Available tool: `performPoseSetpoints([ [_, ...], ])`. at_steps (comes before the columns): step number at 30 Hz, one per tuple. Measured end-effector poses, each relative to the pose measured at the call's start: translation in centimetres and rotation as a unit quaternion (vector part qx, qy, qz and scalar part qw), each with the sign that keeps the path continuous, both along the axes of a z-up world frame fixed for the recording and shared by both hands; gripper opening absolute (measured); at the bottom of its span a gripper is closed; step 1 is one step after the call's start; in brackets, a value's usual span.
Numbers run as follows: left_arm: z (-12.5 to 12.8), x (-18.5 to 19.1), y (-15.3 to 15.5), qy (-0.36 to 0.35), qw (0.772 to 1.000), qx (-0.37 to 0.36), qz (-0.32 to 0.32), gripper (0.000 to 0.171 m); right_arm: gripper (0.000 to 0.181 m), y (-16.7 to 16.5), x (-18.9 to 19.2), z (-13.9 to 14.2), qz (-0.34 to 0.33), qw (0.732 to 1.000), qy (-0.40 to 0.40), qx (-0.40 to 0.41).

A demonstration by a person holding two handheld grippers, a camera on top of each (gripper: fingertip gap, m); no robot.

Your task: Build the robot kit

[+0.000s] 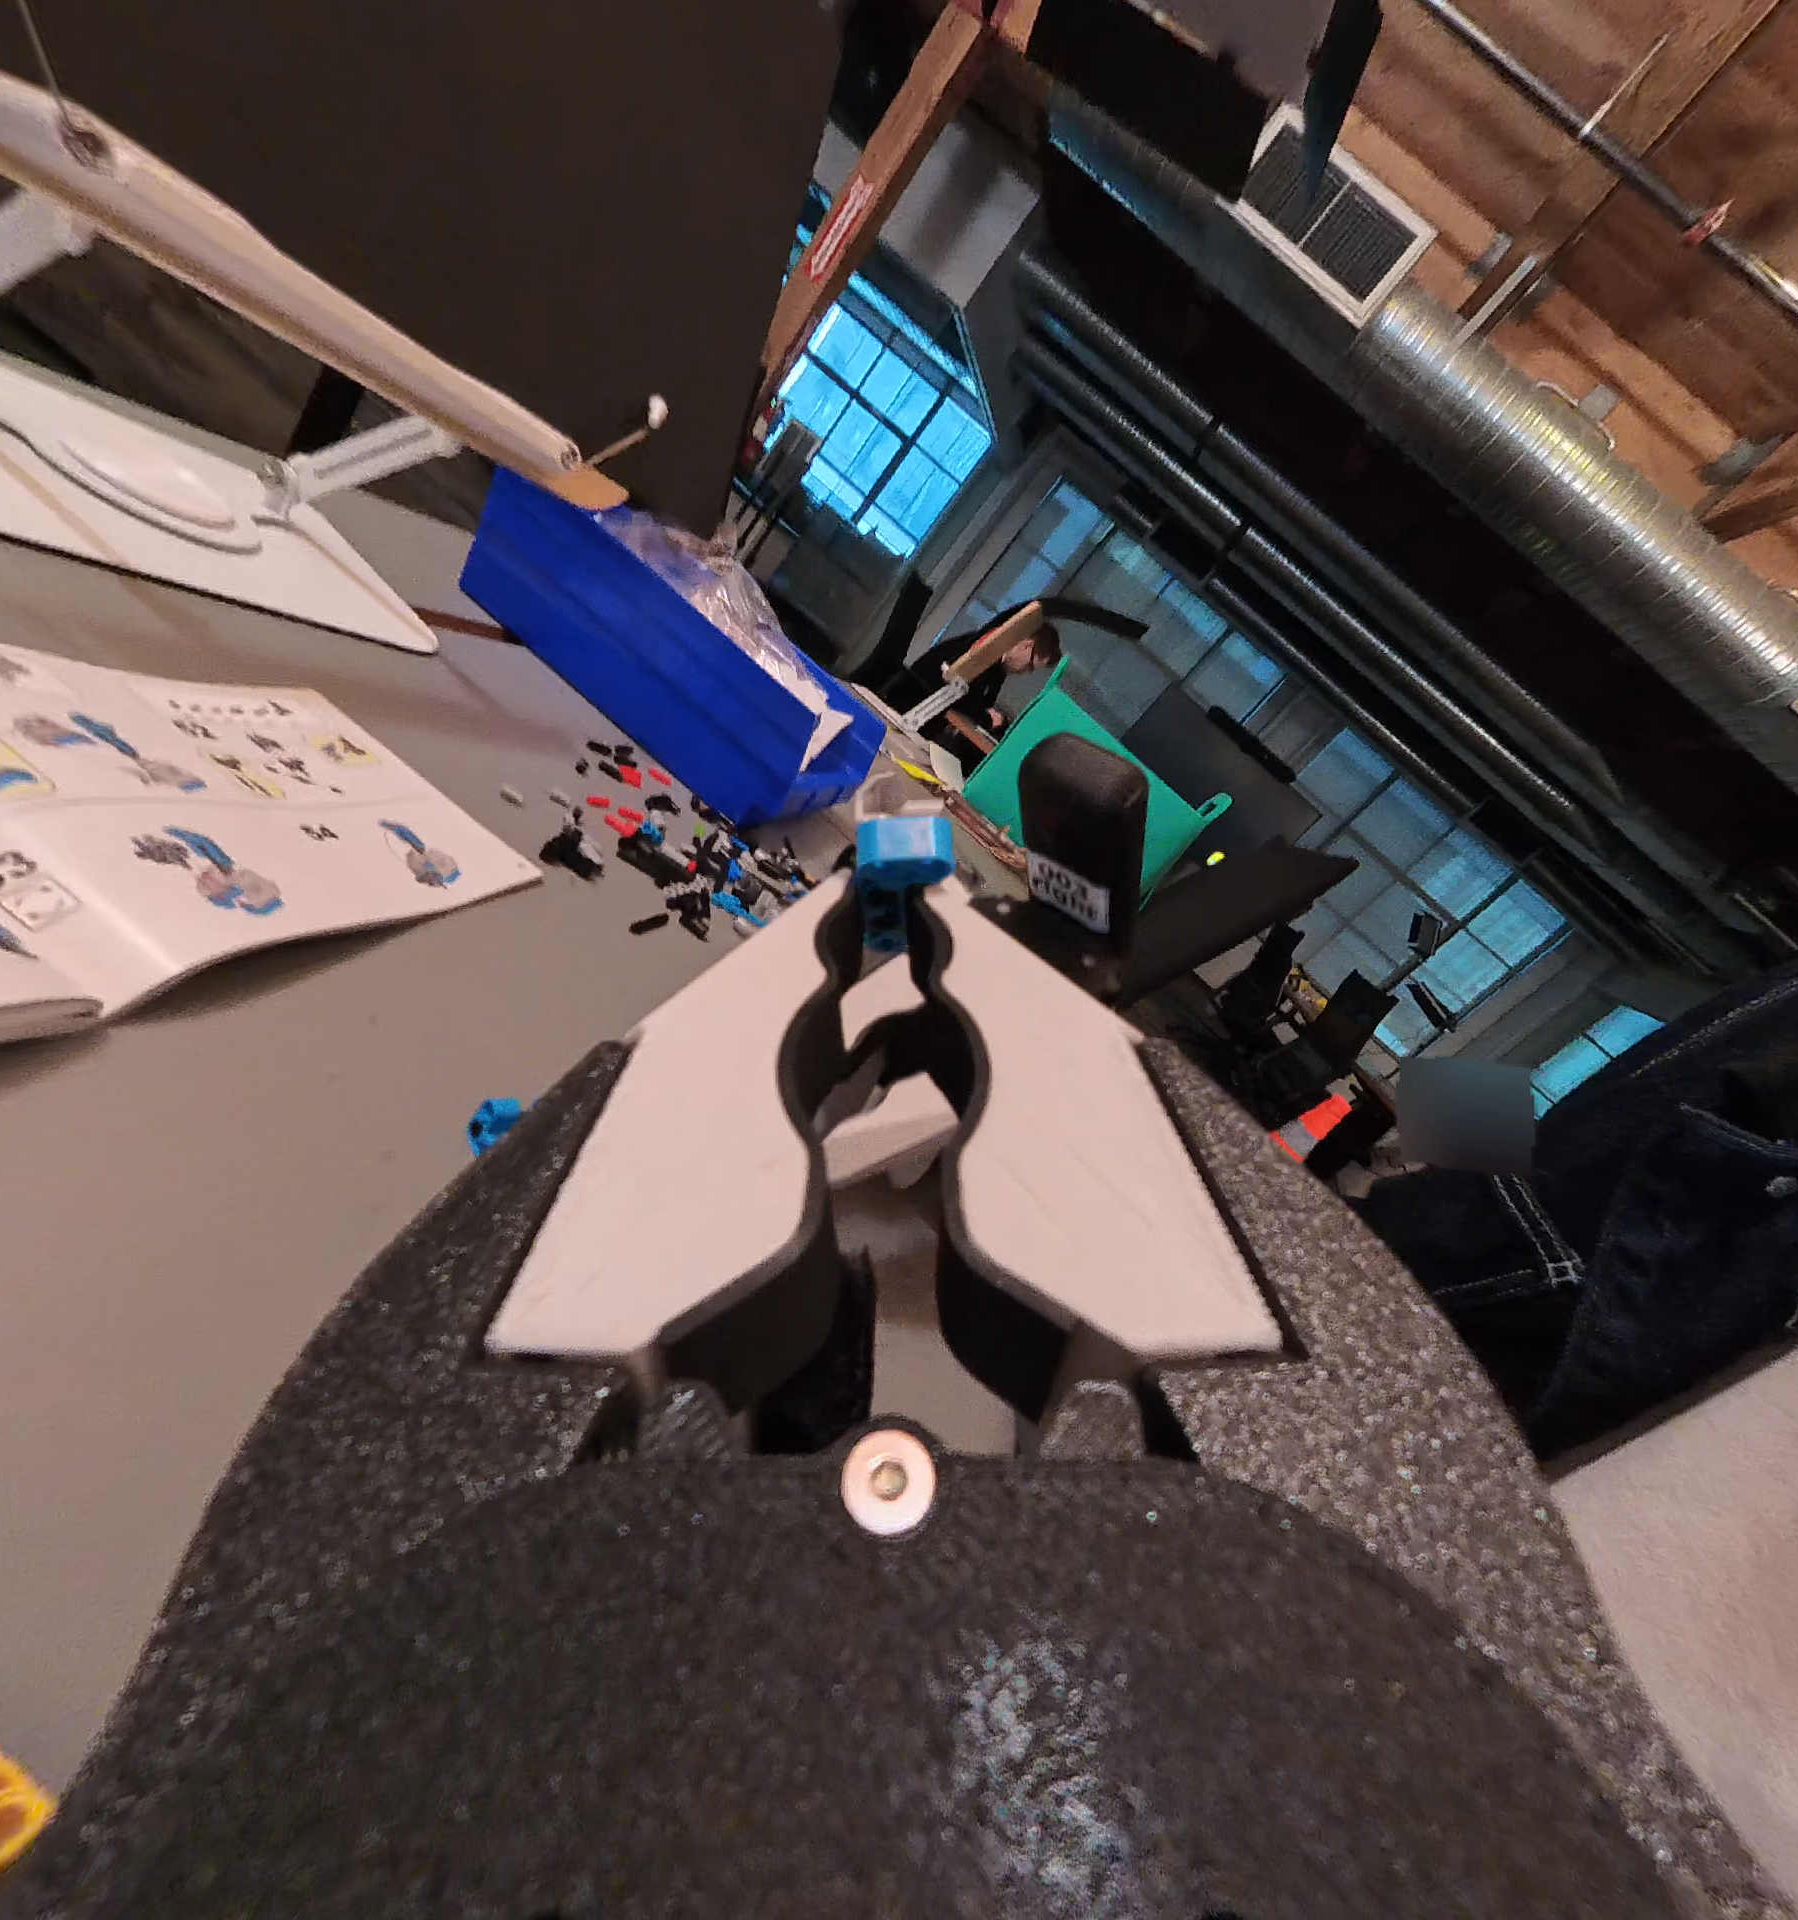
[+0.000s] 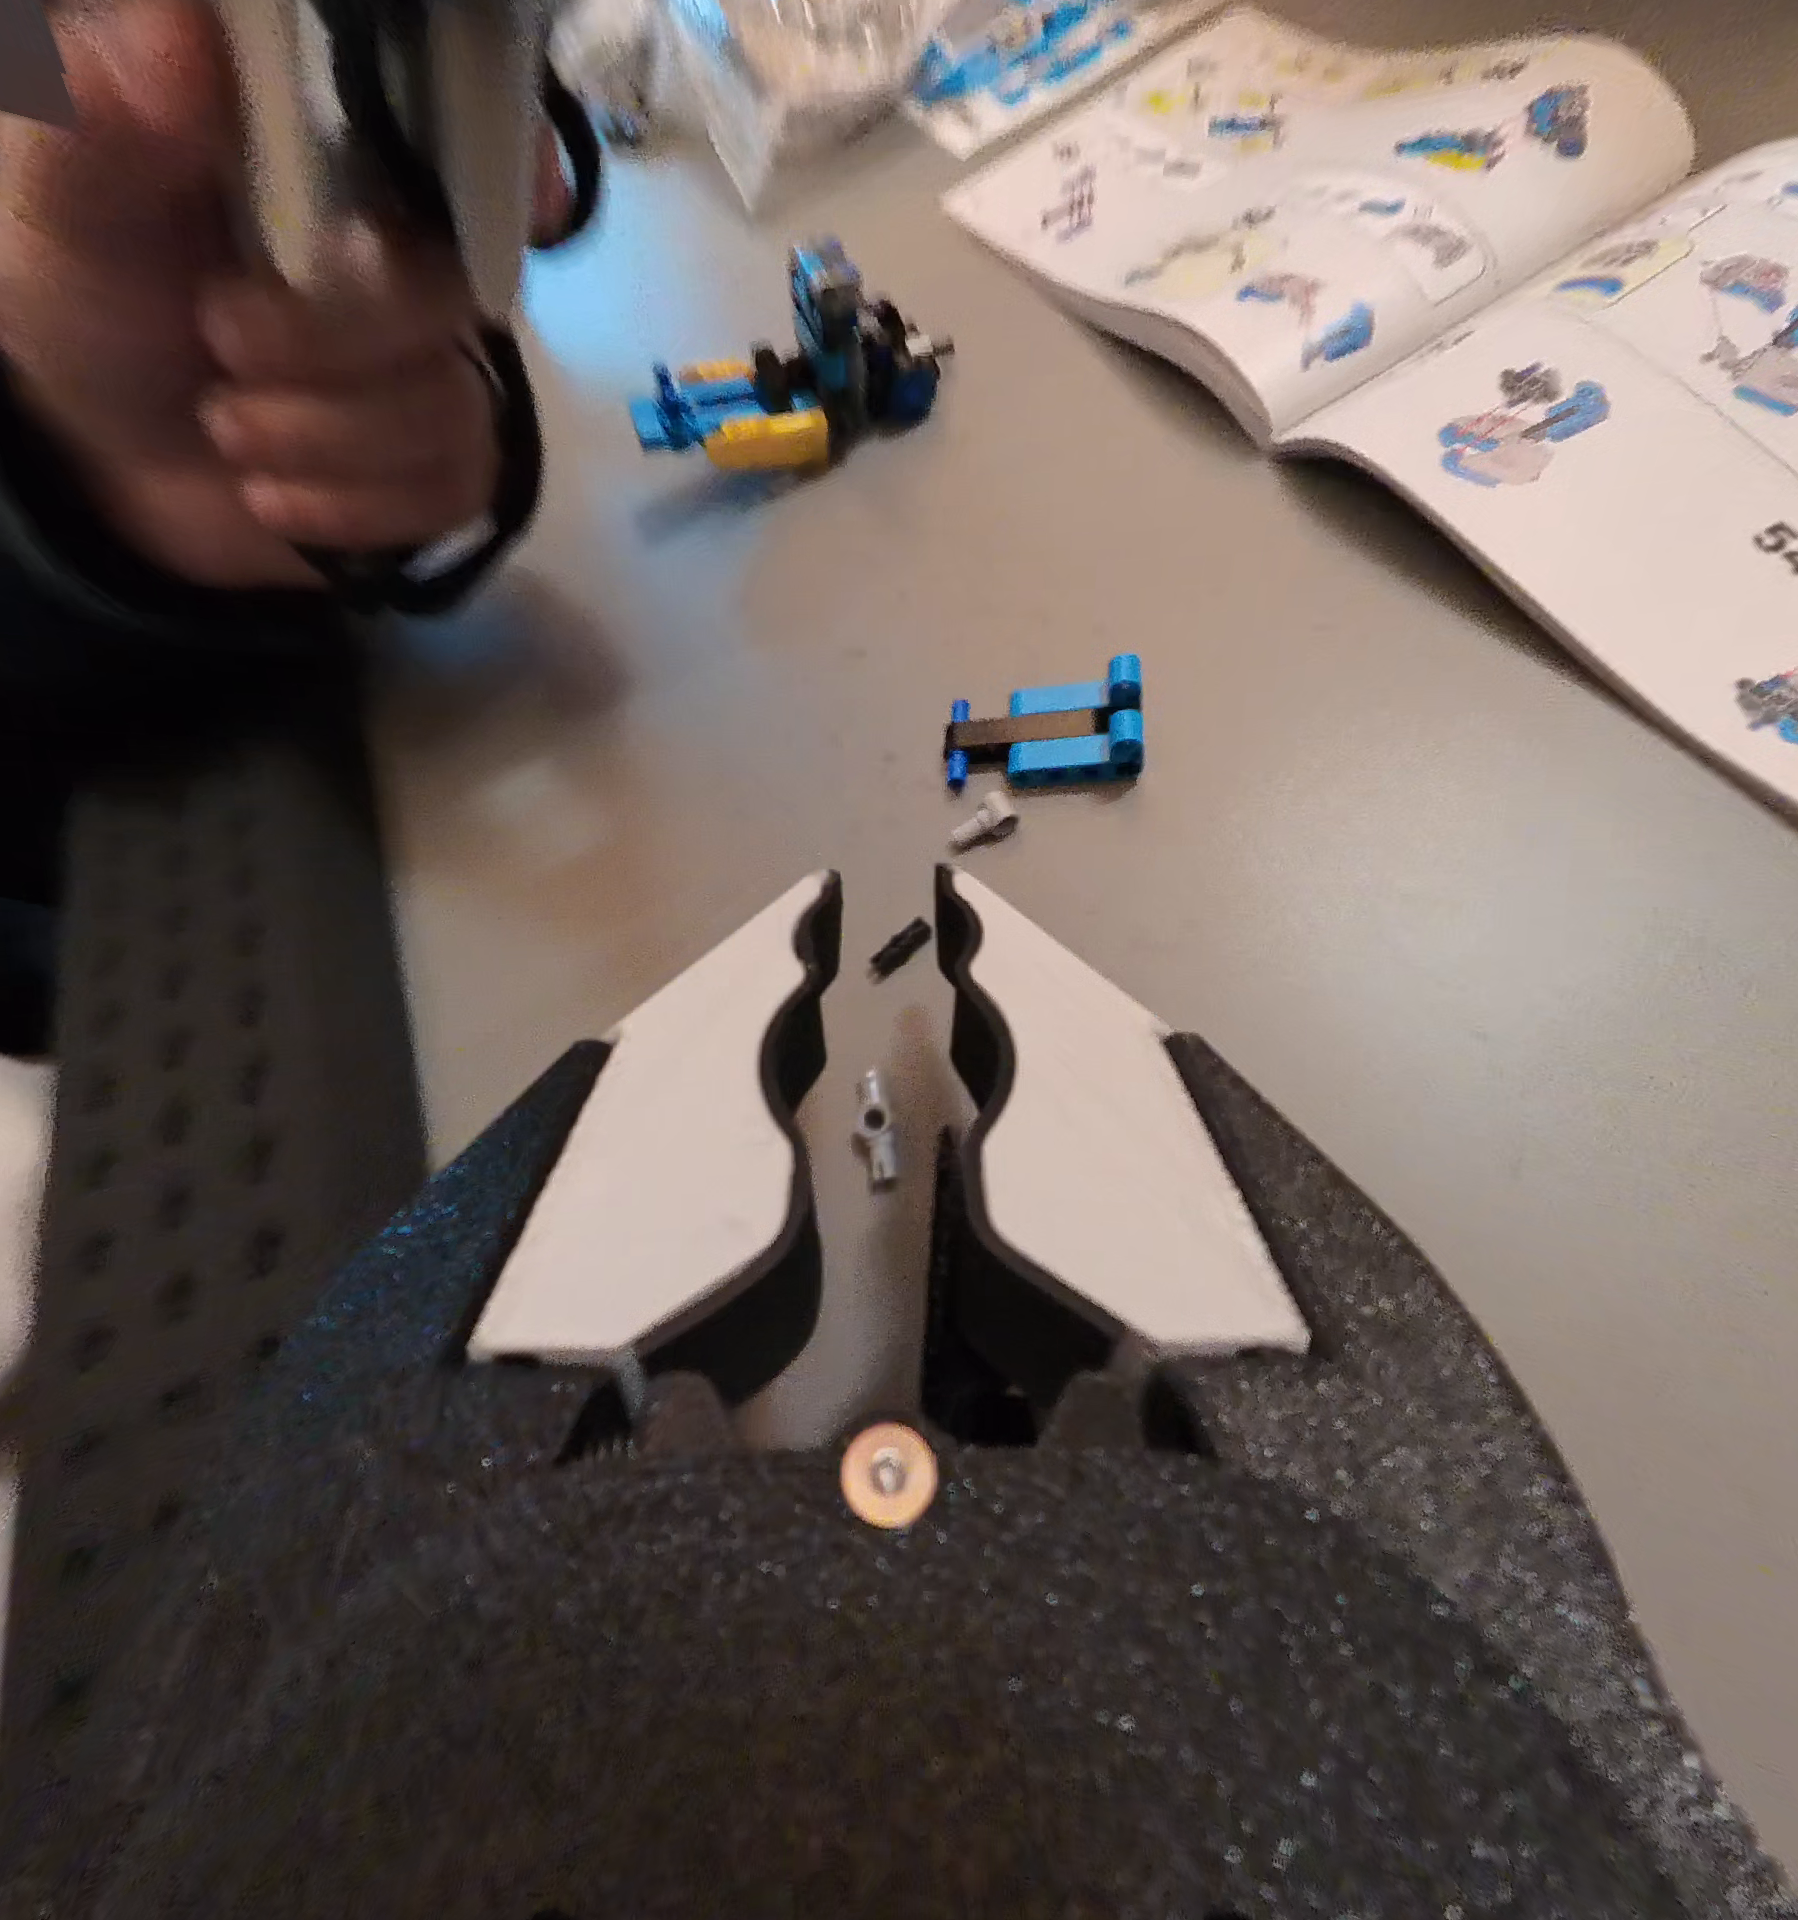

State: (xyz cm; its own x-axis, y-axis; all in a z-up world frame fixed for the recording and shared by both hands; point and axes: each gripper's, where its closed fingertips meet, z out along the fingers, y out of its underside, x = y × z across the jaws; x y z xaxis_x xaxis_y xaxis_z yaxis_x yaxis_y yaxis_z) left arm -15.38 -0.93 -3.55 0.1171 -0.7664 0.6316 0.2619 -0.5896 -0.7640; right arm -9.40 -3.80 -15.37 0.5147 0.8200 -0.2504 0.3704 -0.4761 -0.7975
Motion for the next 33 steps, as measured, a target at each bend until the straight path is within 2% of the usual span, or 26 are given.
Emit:
performPoseSetpoints([
  [3,0.5,-0.9,0.4,-0.013,1.0,0.0,0.012,0.007,0.02,0.7,-1.2,-2.0,0.007,0.997,-0.072,0.014],
  [5,0.0,-1.2,0.5,-0.005,1.0,-0.008,0.017,0.007,0.019,1.4,-1.3,-2.4,0.009,0.994,-0.1,0.035],
  [9,-1.9,-1.3,-0.2,0.048,0.999,-0.005,0.02,0.007,0.02,2.3,-1.7,-2.2,0.043,0.995,-0.086,-0.009],
  [14,-2.0,-0.3,-1.5,0.085,0.996,0.033,0.004,0.007,0.021,4.0,-1.8,-2.5,0.049,0.996,-0.069,-0.028],
  [16,-2.0,-0.1,-1.7,0.104,0.993,0.06,0.007,0.007,0.02,3.6,-2.1,-2.5,0.053,0.996,-0.05,-0.045],
  [20,-2.3,0.2,-2.0,0.122,0.989,0.078,0.006,0.007,0.018,2.9,-2.0,-3.2,0.063,0.995,-0.068,-0.039],
  [29,-3.0,-0.1,-1.0,0.114,0.993,0.037,0.006,0.007,0.016,-0.3,-2.3,-3.2,0.119,0.989,-0.073,-0.04],
  [33,-3.2,-0.3,-0.6,0.107,0.994,0.02,0.008,0.007,0.016,0.2,-2.1,-2.6,0.12,0.99,-0.069,-0.023],
])
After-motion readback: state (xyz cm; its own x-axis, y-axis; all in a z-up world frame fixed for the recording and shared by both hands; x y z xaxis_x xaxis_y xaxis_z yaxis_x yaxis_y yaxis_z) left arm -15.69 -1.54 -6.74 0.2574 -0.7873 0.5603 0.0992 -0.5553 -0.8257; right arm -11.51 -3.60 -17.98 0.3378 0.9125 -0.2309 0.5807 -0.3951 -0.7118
